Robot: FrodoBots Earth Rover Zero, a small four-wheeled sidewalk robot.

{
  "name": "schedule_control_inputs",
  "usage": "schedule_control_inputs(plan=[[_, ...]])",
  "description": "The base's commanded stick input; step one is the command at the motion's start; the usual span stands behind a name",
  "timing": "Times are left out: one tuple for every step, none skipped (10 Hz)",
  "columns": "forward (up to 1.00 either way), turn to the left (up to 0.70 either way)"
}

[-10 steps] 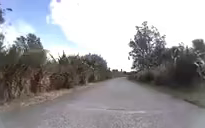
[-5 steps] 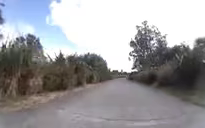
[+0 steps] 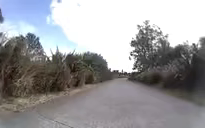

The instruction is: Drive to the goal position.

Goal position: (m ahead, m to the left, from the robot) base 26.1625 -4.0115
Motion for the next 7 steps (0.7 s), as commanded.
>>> schedule_control_inputs(plan=[[0.85,-0.29],[0.85,-0.34],[0.85,-0.34],[0.85,-0.34],[0.85,-0.34],[0.85,-0.34],[0.85,-0.34]])
